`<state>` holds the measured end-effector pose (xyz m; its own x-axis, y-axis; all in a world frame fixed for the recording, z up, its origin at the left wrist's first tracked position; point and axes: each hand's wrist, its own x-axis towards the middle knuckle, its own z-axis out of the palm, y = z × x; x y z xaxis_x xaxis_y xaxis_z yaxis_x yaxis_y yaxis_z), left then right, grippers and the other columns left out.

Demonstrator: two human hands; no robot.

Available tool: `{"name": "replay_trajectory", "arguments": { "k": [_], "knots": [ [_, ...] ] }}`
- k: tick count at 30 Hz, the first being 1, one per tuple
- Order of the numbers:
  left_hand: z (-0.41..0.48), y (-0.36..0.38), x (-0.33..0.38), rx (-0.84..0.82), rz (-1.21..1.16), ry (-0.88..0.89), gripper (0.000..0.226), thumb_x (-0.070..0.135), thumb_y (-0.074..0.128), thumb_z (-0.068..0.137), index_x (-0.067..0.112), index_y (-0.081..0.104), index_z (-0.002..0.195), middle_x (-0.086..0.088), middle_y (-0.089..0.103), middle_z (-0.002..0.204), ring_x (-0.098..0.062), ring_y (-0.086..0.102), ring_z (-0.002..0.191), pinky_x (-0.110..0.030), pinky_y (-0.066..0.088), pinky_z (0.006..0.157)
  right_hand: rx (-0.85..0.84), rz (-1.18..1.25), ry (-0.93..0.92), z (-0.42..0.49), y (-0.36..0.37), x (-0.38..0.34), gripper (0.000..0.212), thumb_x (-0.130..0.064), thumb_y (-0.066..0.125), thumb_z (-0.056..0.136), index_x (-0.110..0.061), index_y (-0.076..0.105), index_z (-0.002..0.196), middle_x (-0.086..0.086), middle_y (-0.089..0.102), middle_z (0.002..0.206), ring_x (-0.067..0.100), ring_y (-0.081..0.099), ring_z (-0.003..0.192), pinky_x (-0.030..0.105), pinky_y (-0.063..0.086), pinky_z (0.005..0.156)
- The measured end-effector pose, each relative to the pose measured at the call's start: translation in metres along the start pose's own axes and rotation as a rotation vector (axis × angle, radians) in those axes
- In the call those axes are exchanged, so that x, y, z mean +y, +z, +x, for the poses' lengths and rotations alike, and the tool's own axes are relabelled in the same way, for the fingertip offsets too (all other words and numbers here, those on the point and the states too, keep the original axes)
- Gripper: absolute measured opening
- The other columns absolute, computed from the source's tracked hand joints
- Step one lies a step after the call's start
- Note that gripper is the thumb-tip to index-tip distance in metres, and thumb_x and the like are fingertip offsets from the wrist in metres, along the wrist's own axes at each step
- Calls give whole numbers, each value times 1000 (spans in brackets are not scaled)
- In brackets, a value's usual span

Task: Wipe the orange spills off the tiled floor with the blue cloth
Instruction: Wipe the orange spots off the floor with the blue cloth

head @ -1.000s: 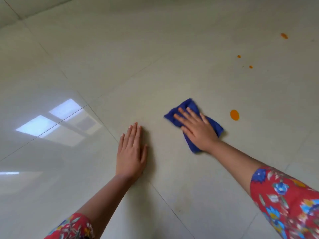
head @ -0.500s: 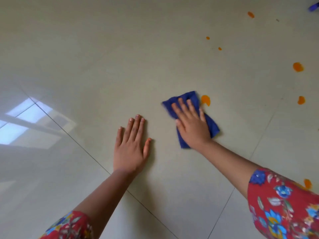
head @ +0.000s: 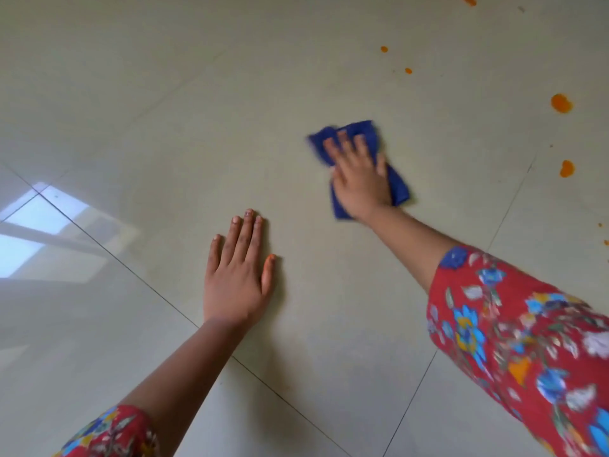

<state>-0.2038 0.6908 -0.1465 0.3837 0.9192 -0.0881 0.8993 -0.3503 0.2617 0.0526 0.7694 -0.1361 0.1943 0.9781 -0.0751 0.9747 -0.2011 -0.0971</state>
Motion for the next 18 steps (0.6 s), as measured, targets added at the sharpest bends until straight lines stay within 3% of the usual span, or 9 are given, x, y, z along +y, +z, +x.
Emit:
{"name": "replay_trajectory", "arguments": {
  "k": [3,5,6,8,10,12,15,18],
  "knots": [
    [1,0,0,5,-3,4,61,43,21,99,21,7,154,5,3,161,-13,-1,148,-37,5,120,-115,-71,-635,-69,4,3,53,-39,29,99,-36,22,151,-7,16,161,20,10,149,48,7,119],
    [1,0,0,12,-5,-2,61,42,22,99,21,8,154,5,3,162,-13,-1,149,-37,6,120,-178,-75,-814,-99,-1,48,53,-39,34,98,-39,22,150,-10,16,160,17,8,149,44,2,119],
    [0,0,1,11,-6,-3,61,42,21,99,20,7,154,5,3,162,-13,-1,149,-37,5,120,-158,-63,-762,-101,-3,72,53,-39,34,98,-39,22,150,-10,16,160,16,8,149,45,4,119],
    [0,0,1,10,-3,-4,61,41,20,99,19,7,154,4,2,162,-13,-2,149,-37,5,120,-104,-33,-432,-84,-5,105,52,-41,28,98,-42,18,150,-12,14,160,15,10,149,51,11,117],
    [0,0,1,12,2,-4,61,42,19,99,19,6,154,5,1,162,-13,-2,149,-37,5,120,-38,-16,-52,-52,-7,100,53,-44,22,98,-42,17,150,-12,13,161,14,11,149,52,13,116],
    [1,0,1,10,-3,-4,61,42,19,99,20,6,154,5,2,162,-13,-2,149,-38,5,120,9,2,147,-13,-8,69,53,-44,25,98,-38,21,151,-10,13,161,15,10,149,49,9,117],
    [1,0,1,12,-4,-8,61,42,20,99,20,8,154,5,3,162,-13,-1,149,-38,6,120,-21,46,140,37,-8,15,52,-38,32,101,-40,18,151,-12,9,162,14,5,149,49,5,117],
    [0,0,1,15,-2,-11,61,41,21,99,20,7,154,6,3,162,-12,-2,148,-37,5,120,-50,39,-95,46,-3,-34,53,-36,32,101,-40,18,151,-12,8,162,15,5,149,51,8,118]
  ]
}}
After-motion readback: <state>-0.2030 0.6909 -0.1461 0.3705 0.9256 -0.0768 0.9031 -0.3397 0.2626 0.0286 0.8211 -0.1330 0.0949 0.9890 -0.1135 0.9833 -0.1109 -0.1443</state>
